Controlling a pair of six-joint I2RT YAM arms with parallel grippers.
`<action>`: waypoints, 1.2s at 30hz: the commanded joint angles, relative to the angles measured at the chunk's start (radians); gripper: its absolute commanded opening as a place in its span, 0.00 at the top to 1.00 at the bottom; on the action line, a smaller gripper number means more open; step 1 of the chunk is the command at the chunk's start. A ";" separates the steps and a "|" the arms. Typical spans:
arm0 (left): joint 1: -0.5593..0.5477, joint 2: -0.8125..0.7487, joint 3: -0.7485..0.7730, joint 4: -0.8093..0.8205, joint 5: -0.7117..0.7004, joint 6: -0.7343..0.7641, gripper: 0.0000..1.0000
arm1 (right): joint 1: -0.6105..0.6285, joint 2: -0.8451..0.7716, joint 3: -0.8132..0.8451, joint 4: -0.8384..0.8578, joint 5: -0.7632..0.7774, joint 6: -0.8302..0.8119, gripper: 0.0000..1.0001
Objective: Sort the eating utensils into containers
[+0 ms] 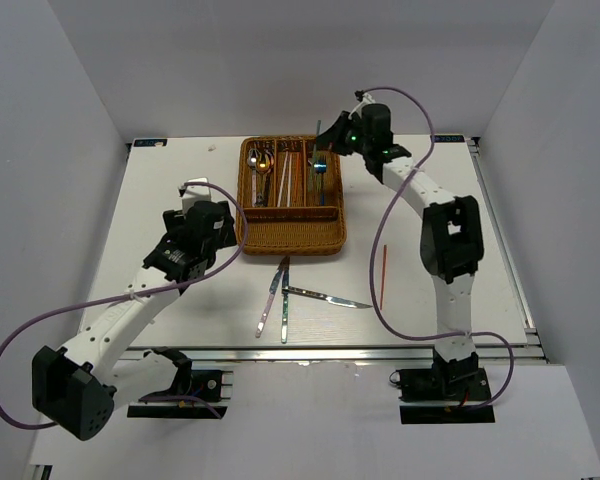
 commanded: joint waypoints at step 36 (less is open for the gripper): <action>-0.004 -0.008 0.001 -0.006 0.010 0.005 0.02 | 0.145 -0.476 -0.499 -0.629 0.765 -0.115 0.12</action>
